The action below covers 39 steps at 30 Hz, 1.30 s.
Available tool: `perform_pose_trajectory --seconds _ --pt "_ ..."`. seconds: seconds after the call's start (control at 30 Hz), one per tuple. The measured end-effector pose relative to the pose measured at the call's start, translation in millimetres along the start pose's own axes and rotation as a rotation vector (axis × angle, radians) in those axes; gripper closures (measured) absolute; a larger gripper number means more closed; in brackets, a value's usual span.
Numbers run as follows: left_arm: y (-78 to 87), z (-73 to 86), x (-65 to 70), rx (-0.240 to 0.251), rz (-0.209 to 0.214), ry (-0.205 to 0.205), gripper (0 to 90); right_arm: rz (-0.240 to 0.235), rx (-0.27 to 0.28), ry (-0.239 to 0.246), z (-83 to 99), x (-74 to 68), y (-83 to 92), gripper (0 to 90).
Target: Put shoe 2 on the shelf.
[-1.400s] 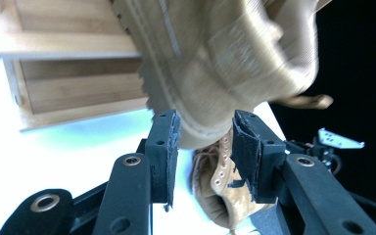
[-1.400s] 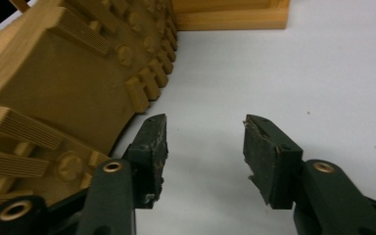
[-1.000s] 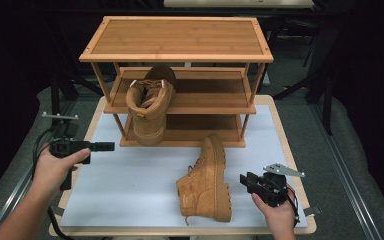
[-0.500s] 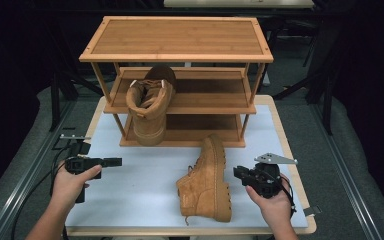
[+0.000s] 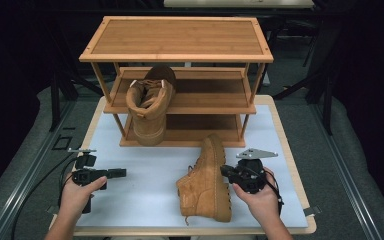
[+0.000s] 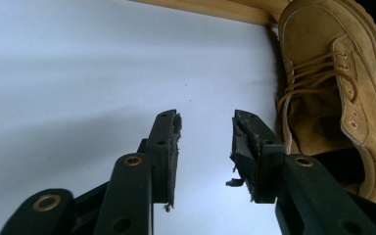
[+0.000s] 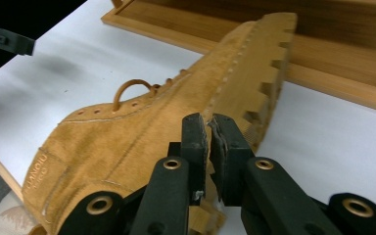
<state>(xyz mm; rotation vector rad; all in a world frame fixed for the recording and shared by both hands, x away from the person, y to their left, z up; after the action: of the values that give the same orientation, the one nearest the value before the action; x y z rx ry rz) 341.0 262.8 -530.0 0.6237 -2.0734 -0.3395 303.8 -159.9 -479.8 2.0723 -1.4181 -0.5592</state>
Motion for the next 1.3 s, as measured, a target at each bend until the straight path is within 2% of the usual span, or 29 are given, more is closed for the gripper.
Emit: perform_pose_trajectory --seconds 0.17,0.23,0.27,0.33,0.57,0.63,0.67,0.73,0.93,1.0,1.13,1.17,1.2,1.3 --pt "-4.8 7.1 -3.6 -0.005 0.018 0.002 60.9 -0.011 -0.012 0.019 -0.8 -8.7 -5.2 85.0" --pt "-6.6 10.1 -4.3 -0.013 0.002 -0.008 60.6 -0.026 -0.012 0.033 -0.8 -12.3 -7.2 85.0" --pt "-6.5 10.9 -4.9 -0.013 -0.003 -0.012 60.3 0.003 -0.015 0.050 0.0 -16.0 -11.2 84.9" --pt "-5.3 12.3 -6.5 -0.005 -0.009 -0.014 59.1 -0.005 -0.018 0.056 0.9 -17.4 -13.1 85.5" --pt "-1.3 12.9 -8.6 0.013 -0.030 -0.012 57.4 -0.018 -0.005 0.045 2.6 -12.2 -13.8 90.0" --pt "1.2 12.3 -7.9 0.024 -0.017 -0.009 57.1 -0.027 -0.008 0.038 3.2 -10.5 -13.5 90.0" --pt "3.5 12.3 -7.0 0.027 0.003 -0.002 57.9 -0.034 -0.005 0.035 3.4 -9.9 -13.5 90.0" --pt "4.7 12.6 -6.4 0.027 0.006 0.000 58.0 -0.032 -0.005 0.034 3.4 -9.4 -13.5 90.0" --pt "5.6 13.2 -7.1 0.028 0.002 0.002 57.7 -0.030 -0.005 0.027 4.5 -6.3 -12.7 90.0" --pt "5.6 13.1 -7.0 0.028 0.001 -0.002 57.6 -0.036 0.004 0.011 5.3 -5.0 -12.9 90.0" --pt "7.5 11.9 -4.2 0.036 -0.006 -0.014 57.6 -0.047 -0.008 0.019 4.8 -4.6 -12.0 90.0" --pt "7.5 11.9 -4.2 0.036 -0.006 -0.014 57.6 -0.047 -0.008 0.019 4.8 -4.6 -12.0 90.0" --pt "8.3 11.8 -3.9 0.038 -0.004 -0.013 57.6 -0.021 -0.006 0.030 4.7 -5.1 -11.4 90.0" --pt "10.1 11.9 -4.3 0.044 -0.004 -0.010 57.6 -0.017 -0.007 0.026 4.8 -3.0 -10.8 90.0"
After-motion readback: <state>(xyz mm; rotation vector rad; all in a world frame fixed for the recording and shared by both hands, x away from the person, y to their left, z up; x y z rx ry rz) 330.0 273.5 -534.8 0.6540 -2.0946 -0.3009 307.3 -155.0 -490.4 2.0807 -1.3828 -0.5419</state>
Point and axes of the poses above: each handheld gripper's, and its own axes: y roughly backward along the jaws, z roughly out of its underside, x roughly to its right, the point moved 3 cm from there along -y, roughly forward along the jaws, and after that the axes turned 15 degrees about z, right-handed, at the moved point
